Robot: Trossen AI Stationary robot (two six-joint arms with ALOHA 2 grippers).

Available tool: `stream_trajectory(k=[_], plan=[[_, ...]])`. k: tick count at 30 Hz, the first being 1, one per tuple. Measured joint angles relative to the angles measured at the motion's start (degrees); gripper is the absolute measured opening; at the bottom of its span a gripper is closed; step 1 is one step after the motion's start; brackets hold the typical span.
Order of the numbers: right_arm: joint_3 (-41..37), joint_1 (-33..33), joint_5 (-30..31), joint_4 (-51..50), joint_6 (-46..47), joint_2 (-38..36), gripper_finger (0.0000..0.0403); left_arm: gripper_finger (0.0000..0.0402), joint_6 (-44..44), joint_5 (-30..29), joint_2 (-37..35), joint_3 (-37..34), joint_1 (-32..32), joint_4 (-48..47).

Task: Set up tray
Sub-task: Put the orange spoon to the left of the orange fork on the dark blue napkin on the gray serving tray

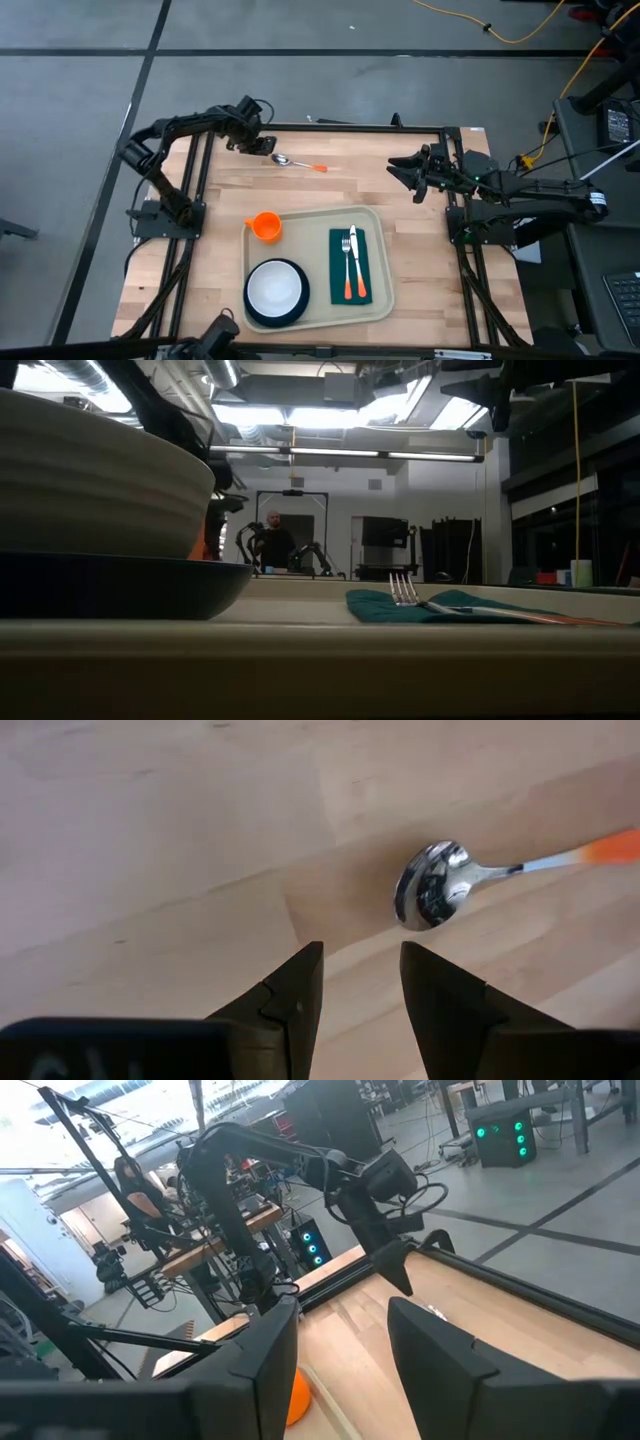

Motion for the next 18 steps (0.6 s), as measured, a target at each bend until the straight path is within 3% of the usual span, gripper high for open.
stream_trajectory(k=[8, 18], plan=[[0.00, -0.02, 0.00, -0.07, 1.42, 0.00, 0.0163, 0.0130, -3.14, 1.90, 2.67, 0.01, -1.27, 7.81], [0.00, 0.00, 0.00, -0.07, 1.51, 0.00, 0.0163, 0.0130, -3.41, 1.87, 5.39, 0.04, -1.68, 7.24]])
